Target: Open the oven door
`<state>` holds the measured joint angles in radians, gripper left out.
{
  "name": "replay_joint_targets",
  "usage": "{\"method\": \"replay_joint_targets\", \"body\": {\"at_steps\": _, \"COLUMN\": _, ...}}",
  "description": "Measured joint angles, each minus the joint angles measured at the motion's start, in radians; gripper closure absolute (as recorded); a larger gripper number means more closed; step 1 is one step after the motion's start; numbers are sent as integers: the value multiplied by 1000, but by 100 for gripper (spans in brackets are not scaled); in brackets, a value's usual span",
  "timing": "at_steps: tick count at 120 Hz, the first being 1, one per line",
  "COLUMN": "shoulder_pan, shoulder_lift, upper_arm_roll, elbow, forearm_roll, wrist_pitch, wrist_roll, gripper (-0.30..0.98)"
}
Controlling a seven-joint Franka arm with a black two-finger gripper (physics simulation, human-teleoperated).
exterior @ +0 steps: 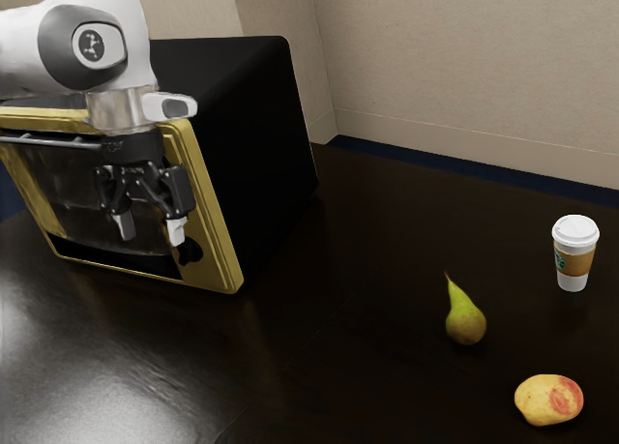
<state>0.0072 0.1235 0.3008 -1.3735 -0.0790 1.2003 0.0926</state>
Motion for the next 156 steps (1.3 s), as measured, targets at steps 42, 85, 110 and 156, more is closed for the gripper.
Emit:
{"method": "replay_joint_targets", "body": {"at_steps": 42, "shoulder_pan": -70, "shoulder_lift": -278, "upper_arm_roll": -134, "elbow": 109, "forearm_roll": 98, "wrist_pitch": 160, "wrist_roll": 189, "gripper": 0}}
{"method": "replay_joint_targets", "body": {"at_steps": 85, "shoulder_pan": -282, "shoulder_lift": -1108, "upper_arm_roll": 142, "elbow": -783, "forearm_roll": 492, "wrist_pitch": 223, "wrist_roll": 536, "gripper": 0}}
{"method": "replay_joint_targets", "body": {"at_steps": 110, "shoulder_pan": -466, "shoulder_lift": -1098, "upper_arm_roll": 298, "elbow": -799, "forearm_roll": 675, "wrist_pitch": 341, "wrist_roll": 711, "gripper": 0}}
{"method": "replay_joint_targets", "body": {"at_steps": 156, "shoulder_pan": -775, "shoulder_lift": -1076, "upper_arm_roll": 498, "elbow": -619, "forearm_roll": 904, "wrist_pitch": 400, "wrist_roll": 933, "gripper": 0}}
